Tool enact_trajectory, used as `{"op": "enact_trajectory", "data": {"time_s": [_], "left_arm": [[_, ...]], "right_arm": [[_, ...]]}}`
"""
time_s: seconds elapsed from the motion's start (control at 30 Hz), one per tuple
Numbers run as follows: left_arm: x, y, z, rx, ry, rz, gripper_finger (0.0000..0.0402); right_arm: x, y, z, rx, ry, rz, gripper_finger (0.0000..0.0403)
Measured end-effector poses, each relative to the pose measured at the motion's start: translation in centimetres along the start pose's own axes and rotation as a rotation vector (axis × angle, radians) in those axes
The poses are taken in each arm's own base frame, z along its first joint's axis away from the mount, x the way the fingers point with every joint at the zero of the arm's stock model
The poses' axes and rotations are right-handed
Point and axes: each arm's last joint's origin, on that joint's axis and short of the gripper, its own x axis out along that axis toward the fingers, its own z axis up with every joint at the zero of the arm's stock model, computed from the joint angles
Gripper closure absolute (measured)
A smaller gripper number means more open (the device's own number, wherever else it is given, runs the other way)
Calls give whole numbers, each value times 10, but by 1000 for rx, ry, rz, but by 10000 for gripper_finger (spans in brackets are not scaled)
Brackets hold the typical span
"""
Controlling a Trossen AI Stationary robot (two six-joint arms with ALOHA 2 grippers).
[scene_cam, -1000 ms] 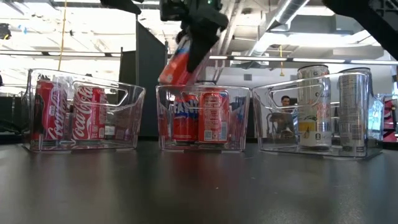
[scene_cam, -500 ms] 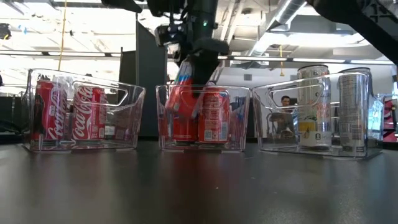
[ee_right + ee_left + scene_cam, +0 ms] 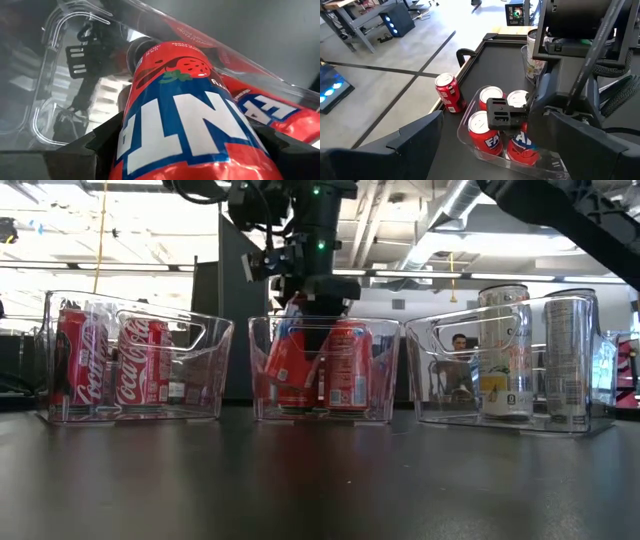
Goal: Sort soda cans
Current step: Put the orange soda can into the center transparent bin
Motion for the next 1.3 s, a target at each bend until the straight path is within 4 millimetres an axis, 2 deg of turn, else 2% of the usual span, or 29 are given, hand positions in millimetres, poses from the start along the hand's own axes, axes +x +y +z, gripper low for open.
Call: {"op": "enact_trajectory", "data": {"time_s": [0.2, 0.4, 0.57, 0.9, 1.3], "left_arm": [[0, 0, 0, -5, 0, -10, 46], [0, 0, 0, -15, 0, -11, 46], [0, 0, 0, -18, 1, -12, 46], [0, 0, 0, -18, 1, -11, 46], [0, 0, 0, -17, 2, -11, 46]], "right_arm": [[9, 2, 2, -4, 7, 14, 73], [23, 5, 5, -21, 26, 27, 74], [23, 4, 7, -22, 13, 19, 65], [18, 5, 11, -24, -3, -29, 7], [11, 16, 17, -89, 50, -160, 5]]}}
